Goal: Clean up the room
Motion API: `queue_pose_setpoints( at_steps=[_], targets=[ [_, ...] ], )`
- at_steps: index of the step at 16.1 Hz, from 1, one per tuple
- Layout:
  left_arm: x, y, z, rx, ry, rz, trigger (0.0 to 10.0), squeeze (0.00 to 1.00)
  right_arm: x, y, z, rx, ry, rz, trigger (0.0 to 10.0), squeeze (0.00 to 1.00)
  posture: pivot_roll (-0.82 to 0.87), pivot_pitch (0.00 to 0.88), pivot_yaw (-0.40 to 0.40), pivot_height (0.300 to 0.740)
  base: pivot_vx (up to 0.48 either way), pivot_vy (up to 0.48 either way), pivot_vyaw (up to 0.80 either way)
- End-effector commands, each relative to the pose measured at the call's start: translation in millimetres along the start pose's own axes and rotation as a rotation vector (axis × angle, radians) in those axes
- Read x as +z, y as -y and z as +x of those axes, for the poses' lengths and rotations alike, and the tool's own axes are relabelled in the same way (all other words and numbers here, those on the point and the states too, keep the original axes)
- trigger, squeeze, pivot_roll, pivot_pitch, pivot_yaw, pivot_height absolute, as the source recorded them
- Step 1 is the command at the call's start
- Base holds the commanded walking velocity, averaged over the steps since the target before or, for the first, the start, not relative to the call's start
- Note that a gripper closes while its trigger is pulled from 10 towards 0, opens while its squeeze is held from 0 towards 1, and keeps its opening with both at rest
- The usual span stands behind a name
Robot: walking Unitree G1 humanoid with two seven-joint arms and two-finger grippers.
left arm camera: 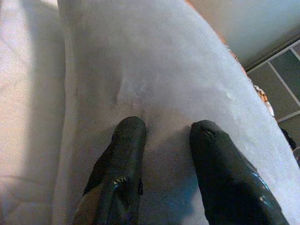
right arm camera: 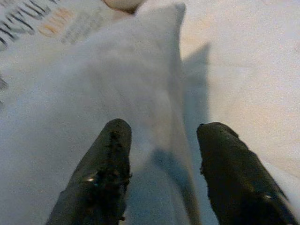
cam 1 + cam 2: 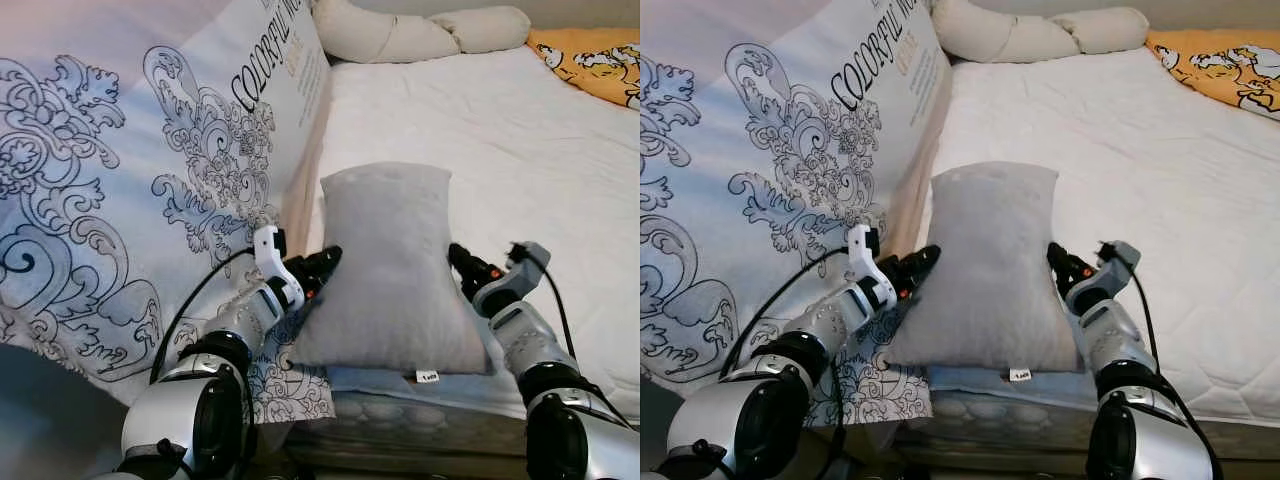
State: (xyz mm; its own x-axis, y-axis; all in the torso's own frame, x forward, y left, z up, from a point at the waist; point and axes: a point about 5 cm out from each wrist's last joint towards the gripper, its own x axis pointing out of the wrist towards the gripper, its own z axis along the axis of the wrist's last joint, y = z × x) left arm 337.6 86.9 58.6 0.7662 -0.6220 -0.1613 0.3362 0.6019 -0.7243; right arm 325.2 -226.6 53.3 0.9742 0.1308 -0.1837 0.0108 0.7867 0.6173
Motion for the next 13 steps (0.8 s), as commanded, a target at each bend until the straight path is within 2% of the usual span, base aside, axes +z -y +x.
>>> queue_pose_setpoints(
  at_steps=[1, 4, 6, 8, 10, 13],
  targets=[
    [-4.3, -4.4, -3.3, 0.015, -0.011, -0.030, 10.0, 1.00, 1.8, -1.3, -0.4, 0.037, -0.004, 0.050, 10.0, 1.00, -0.11, 0.000, 0.149, 0.740, 0.000, 0.000, 0.00],
    [-11.0, -2.5, -2.1, 0.007, -0.052, -0.025, 10.0, 1.00, -1.3, -2.7, -0.9, 0.066, -0.017, 0.098, 10.0, 1.00, -0.11, 0.000, 0.151, 0.740, 0.000, 0.000, 0.00],
    [-15.7, 3.6, 1.1, -0.035, -0.071, -0.049, 10.0, 1.00, -8.4, -8.2, -1.4, 0.129, -0.064, 0.118, 10.0, 1.00, -0.11, 0.000, 0.153, 0.740, 0.000, 0.000, 0.00],
    [-22.9, 15.4, 7.3, -0.102, -0.108, -0.127, 10.0, 1.00, -25.7, -12.1, -2.7, 0.150, -0.167, 0.135, 10.0, 1.00, -0.11, 0.000, 0.158, 0.740, 0.000, 0.000, 0.00],
    [-26.3, 20.5, 9.0, -0.143, -0.131, -0.163, 10.0, 1.00, -33.2, -12.7, -3.9, 0.146, -0.212, 0.139, 10.0, 1.00, -0.11, 0.000, 0.160, 0.740, 0.000, 0.000, 0.00],
    [-39.6, 28.4, 11.1, -0.204, -0.225, -0.049, 10.0, 1.00, -42.7, -19.0, -5.4, 0.193, -0.266, 0.138, 10.0, 1.00, -0.11, 0.000, 0.164, 0.740, 0.000, 0.000, 0.00]
  ],
)
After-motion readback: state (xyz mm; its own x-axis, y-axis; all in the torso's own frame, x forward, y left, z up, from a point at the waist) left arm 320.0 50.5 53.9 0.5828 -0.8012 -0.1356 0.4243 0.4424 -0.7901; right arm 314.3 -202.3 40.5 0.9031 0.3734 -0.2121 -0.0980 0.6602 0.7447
